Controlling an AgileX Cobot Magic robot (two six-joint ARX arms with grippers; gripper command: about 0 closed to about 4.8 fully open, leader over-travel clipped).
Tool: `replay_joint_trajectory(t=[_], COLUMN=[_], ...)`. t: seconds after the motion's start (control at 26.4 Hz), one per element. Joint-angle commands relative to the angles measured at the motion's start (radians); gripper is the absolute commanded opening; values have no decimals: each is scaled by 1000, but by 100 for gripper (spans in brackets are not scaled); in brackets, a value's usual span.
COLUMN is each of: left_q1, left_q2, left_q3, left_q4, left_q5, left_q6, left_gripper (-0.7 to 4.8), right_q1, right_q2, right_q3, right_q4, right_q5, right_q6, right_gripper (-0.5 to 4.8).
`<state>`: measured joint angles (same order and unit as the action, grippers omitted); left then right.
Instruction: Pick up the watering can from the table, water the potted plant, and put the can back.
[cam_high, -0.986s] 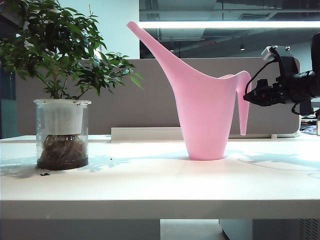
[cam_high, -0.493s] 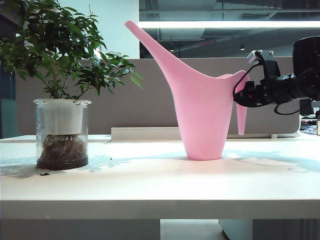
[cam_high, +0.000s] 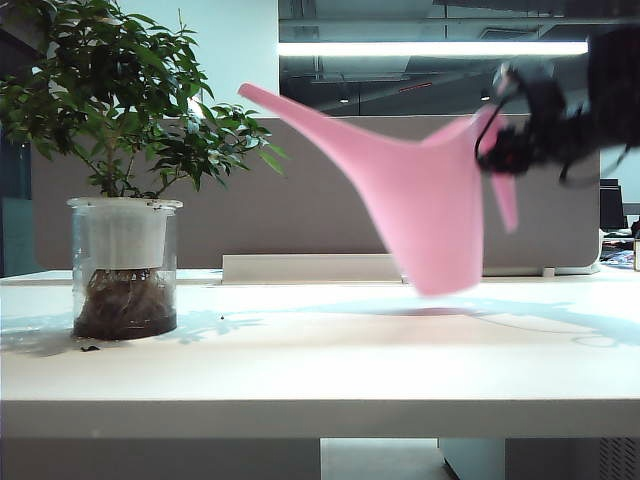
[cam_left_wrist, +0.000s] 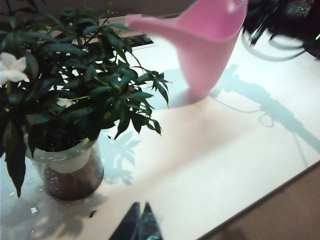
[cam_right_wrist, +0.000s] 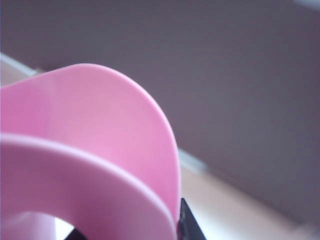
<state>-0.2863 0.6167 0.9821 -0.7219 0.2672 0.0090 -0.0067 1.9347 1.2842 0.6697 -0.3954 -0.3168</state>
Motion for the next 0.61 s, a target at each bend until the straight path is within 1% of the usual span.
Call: replay_joint_trajectory(t=[0.04, 0.15, 0.23, 0.3, 0.42, 0.53, 0.61], left_q1=[2, 2, 2, 2, 2, 2, 2], left_q2=[-1, -1, -1, -1, -1, -1, -1], left_q3=[2, 2, 2, 2, 2, 2, 2], left_q4=[10, 11, 10, 10, 10, 11, 10], left_q5=[-1, -2, -1, -1, -1, -1, -1], left_q6=[6, 6, 6, 6, 6, 6, 6], left_gripper=[3, 3, 3, 3, 3, 3, 3], right_q1=[7, 40, 64, 106, 171, 221, 242], right_q2=[-100, -161, -179, -190, -192, -192, -192], right_q3=[79, 166, 211, 281, 377, 420, 431], right_q4=[-35, -98, -121, -208, -343, -358, -357], right_q5=[20, 92, 87, 114, 206, 271, 288], right_q6=[-55, -66, -95, -172, -298, -356, -379], right_gripper=[-6, -6, -6, -6, -6, -6, -6])
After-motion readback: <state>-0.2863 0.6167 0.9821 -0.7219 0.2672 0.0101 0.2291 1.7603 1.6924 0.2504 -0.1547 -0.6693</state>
